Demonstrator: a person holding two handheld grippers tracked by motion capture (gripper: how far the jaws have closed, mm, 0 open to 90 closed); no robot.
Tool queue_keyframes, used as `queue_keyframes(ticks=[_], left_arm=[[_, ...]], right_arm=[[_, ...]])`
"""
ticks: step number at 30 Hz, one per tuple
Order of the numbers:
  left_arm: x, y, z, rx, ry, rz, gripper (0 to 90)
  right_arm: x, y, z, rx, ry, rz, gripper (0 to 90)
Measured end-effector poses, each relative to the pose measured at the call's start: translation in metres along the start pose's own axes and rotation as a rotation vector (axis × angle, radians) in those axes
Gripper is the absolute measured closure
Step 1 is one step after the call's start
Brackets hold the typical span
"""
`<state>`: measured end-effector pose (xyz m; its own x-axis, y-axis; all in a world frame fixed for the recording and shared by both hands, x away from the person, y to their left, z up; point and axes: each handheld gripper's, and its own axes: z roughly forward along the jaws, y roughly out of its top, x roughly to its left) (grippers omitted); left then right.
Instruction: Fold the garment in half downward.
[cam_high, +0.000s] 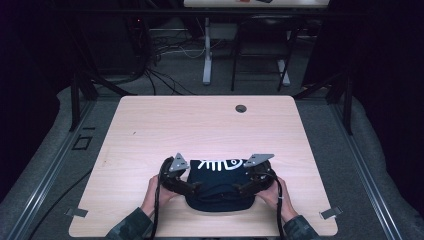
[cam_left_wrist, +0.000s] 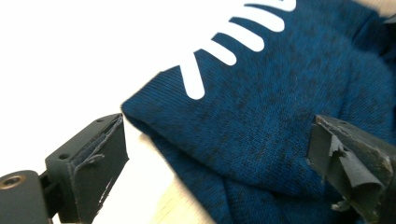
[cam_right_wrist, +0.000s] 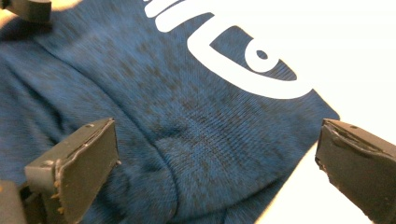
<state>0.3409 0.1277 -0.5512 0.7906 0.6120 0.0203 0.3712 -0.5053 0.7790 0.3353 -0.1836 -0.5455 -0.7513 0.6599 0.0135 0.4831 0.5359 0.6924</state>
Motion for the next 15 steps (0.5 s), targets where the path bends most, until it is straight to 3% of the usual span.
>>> queue_keyframes(ticks=[2,4,6,7,9,10,11,15], left_arm=[[0.006,-0.004,-0.012,-0.022,0.031,-0.017,4.4],[0.01,-0.006,-0.017,-0.024,0.044,-0.025,4.3],[0.018,-0.014,-0.027,-0.021,0.095,-0.035,4.0],[0.018,-0.014,-0.027,-0.021,0.095,-0.035,3.9],[0.026,-0.022,-0.03,-0.012,0.128,-0.056,3.7],[0.028,-0.024,-0.031,-0.005,0.145,-0.061,3.7],[0.035,-0.032,-0.032,0.02,0.183,-0.064,3.3],[0.044,-0.042,-0.031,0.053,0.189,-0.094,2.3]], right_arm=[[0.0,-0.004,-0.016,-0.027,-0.018,0.01,0.0],[-0.001,-0.007,-0.021,-0.033,-0.03,0.013,0.0],[-0.009,-0.017,-0.033,-0.046,-0.07,0.047,0.0],[-0.009,-0.017,-0.033,-0.046,-0.07,0.047,0.0],[-0.021,-0.031,-0.041,-0.048,-0.117,0.097,0.0],[-0.021,-0.031,-0.041,-0.048,-0.117,0.097,0.0],[-0.027,-0.042,-0.042,-0.03,-0.15,0.119,0.0],[-0.035,-0.06,-0.041,0.01,-0.181,0.147,0.0]])
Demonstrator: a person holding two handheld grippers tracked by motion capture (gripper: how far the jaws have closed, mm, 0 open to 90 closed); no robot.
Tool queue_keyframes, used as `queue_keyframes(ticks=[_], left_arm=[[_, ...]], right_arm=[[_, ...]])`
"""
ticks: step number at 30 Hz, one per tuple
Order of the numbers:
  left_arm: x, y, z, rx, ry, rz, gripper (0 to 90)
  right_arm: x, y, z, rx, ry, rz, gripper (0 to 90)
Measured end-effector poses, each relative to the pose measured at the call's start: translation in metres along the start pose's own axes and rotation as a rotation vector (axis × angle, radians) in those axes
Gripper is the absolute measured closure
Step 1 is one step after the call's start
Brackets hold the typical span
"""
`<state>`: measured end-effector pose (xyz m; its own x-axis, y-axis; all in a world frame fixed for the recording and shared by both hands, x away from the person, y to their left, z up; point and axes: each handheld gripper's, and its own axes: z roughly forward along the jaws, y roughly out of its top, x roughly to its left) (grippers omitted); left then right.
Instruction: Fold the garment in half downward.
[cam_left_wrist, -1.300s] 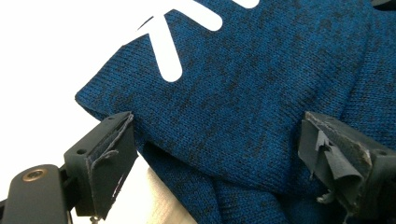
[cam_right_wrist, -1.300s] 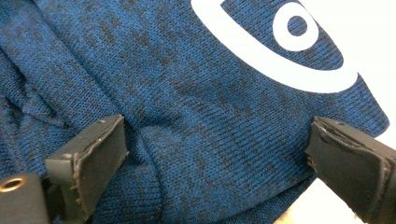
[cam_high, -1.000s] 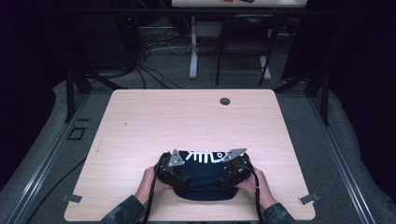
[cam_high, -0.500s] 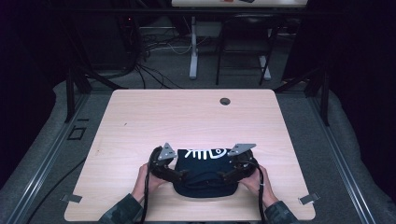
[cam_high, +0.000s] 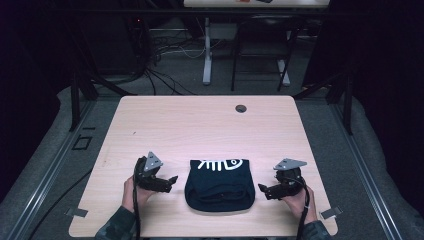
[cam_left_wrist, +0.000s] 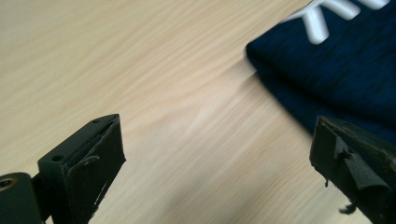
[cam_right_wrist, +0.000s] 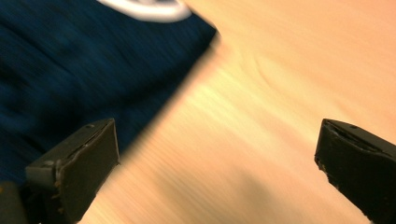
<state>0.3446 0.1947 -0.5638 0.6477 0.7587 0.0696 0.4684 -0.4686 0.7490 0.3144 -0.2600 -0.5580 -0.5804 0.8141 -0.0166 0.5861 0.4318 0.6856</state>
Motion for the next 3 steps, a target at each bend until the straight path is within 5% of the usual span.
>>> queue_keyframes(ticks=[3], left_arm=[[0.0092,-0.0069,0.0063,0.043,0.006,-0.038,1.5]], right_arm=[[-0.0086,-0.0152,0.0053,0.046,-0.012,0.025,0.0]])
